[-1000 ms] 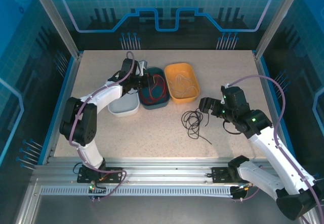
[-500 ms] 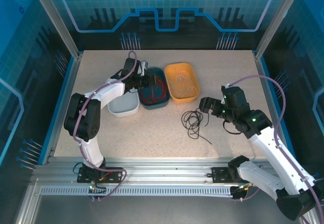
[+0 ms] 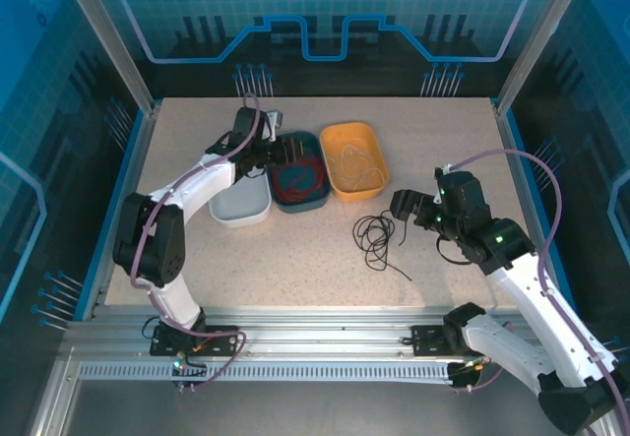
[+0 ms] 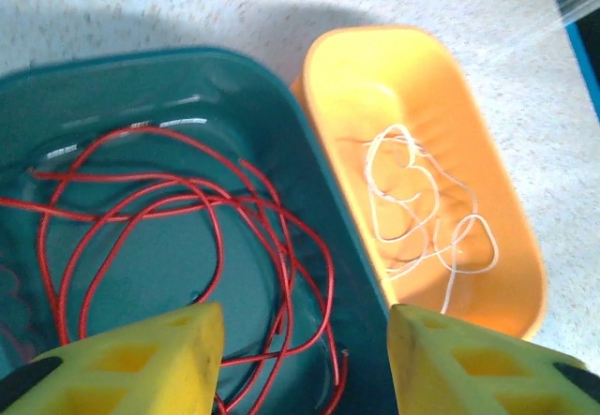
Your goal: Untangle the cables
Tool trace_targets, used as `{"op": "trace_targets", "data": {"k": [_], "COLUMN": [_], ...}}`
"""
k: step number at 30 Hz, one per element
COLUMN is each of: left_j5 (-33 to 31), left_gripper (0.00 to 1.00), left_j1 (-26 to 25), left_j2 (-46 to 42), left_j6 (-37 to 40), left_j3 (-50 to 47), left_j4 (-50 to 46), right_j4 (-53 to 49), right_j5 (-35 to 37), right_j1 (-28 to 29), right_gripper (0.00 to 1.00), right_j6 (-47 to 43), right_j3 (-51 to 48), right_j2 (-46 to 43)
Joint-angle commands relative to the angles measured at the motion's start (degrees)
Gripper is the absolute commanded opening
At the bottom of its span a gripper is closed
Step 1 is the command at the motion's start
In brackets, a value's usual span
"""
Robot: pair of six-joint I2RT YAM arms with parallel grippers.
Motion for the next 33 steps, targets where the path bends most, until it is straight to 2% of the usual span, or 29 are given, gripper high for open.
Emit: {"op": "trace_targets", "data": {"k": [1, 3, 4, 5, 9, 14, 16, 19, 22, 25, 33], "left_j5": [-0.22, -0.44, -0.65, -0.89, -1.76, -8.52, -9.25, -8.12, -9.64, -9.86, -14.85], "left_gripper": [0.62, 0.79, 0.93, 0.99, 0.99, 0.99, 0.99, 0.99, 0.99, 0.99, 0.93], "left_j1": [-0.2, -0.94, -1.55, -2.21, -6.1, -17.57, -21.78, -26.26, -30.13, -32.96, -36.79], "left_j2": [-5.8, -8.54, -10.05, -11.51, -16.44, -19.61, -19.26, -16.87, -12.93, -8.85, 2.21], "left_j6": [0.56, 0.57, 0.69, 0.69, 1.57, 9.67, 13.12, 17.26, 21.04, 22.35, 24.53], "left_j3": [-2.9, -4.81, -5.91, -7.23, -12.8, -19.63, -22.37, -25.02, -25.29, -25.12, -17.15], "left_j4": [0.91, 1.51, 1.92, 2.61, 6.89, 13.14, 17.25, 21.87, 24.05, 27.64, 21.46], "right_j4": [-1.27, -1.82, -2.22, -2.58, -3.29, -4.75, -6.02, -7.86, -10.19, -12.85, -15.73], "right_j5": [1.53, 2.07, 2.32, 2.63, 2.68, 4.92, 6.26, 7.37, 8.71, 10.09, 9.27], "right_j1": [-0.83, -0.84, -0.83, -0.85, -0.89, -0.96, -1.25, -2.33, -3.86, -5.75, -8.71], "right_gripper": [1.0, 1.0, 1.0, 1.0, 0.99, 1.0, 1.0, 1.0, 1.0, 1.0, 1.0], "right_j6": [1.43, 1.83, 2.03, 2.28, 2.65, 4.32, 5.5, 7.1, 9.22, 11.44, 11.45], "right_j3": [-0.75, -0.74, -0.74, -0.78, -0.97, -1.8, -2.05, -2.48, -2.84, -3.32, -3.46], "right_j2": [-0.02, 0.33, 0.63, 0.94, 1.77, 2.04, 2.05, 1.83, 1.05, -0.21, -4.08]}}
